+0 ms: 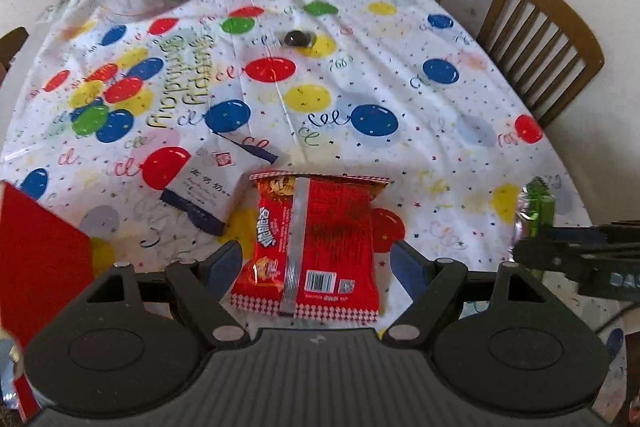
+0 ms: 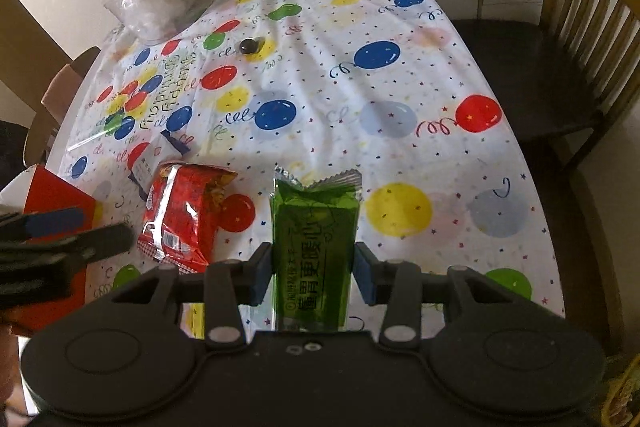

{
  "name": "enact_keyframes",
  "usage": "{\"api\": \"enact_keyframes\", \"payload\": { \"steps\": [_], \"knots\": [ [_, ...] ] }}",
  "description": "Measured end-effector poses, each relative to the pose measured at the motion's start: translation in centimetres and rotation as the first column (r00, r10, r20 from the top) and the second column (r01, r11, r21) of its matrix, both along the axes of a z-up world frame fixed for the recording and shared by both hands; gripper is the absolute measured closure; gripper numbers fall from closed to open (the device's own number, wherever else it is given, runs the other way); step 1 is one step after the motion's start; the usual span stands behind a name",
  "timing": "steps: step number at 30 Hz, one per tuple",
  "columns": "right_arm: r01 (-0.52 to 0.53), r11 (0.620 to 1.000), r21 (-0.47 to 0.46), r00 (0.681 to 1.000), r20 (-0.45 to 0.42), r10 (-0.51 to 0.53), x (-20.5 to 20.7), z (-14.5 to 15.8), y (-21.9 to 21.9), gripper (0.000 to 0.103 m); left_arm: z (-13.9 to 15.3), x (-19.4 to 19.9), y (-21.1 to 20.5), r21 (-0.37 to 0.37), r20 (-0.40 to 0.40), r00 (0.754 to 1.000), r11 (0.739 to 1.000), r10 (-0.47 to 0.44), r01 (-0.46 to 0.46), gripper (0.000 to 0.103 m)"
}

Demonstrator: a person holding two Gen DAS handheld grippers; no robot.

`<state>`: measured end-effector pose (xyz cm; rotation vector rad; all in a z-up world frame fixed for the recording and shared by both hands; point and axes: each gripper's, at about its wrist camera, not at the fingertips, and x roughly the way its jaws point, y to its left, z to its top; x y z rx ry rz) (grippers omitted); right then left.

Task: Organize snacks
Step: 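Grasp the red packet with the left gripper while the right gripper grasps the green packet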

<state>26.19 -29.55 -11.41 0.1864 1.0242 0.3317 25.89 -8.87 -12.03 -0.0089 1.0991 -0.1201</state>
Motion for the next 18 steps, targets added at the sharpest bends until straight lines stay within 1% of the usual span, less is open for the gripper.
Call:
{"api": "enact_keyframes", "payload": {
  "steps": [4, 10, 18],
  "knots": [
    [0.0, 1.0, 0.008, 1.0, -0.012, 0.0, 0.3, -0.5, -0.5, 0.062, -1.4, 1.1, -0.4, 0.012, -0.017, 1.0, 1.0, -0.018, 0.019, 0.022],
    [-0.005, 1.0, 0.012, 1.0, -0.024, 0.006, 0.8, -0.9, -0.7, 0.062, -3.0, 2.1, -0.8, 0.043, -0.046, 0.999, 0.999, -0.01, 0.012, 0.022],
    [-0.016, 1.0, 0.013, 0.999, -0.034, 0.017, 0.9, -1.2, -0.3, 0.062, -3.7, 2.7, -0.9, 0.036, -0.062, 0.998, 0.999, -0.004, 0.006, 0.022]
  ]
}}
